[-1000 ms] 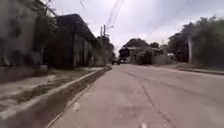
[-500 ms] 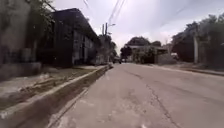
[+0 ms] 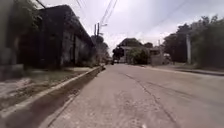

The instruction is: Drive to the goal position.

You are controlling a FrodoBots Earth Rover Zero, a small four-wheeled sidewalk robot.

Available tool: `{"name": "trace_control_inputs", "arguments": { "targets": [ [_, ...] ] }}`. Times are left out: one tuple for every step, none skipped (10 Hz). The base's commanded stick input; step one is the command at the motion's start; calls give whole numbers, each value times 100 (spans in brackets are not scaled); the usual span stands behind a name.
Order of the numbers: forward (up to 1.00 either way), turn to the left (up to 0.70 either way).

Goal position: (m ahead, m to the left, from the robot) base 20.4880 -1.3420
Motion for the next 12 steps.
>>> {"name": "trace_control_inputs", "arguments": {
  "targets": [
    [100,0],
    [100,0],
    [100,0],
    [100,0],
    [100,-4],
    [100,-19],
    [100,-32],
    [100,-31],
    [100,-20],
    [100,0],
    [100,0],
    [100,0]
  ]
}}
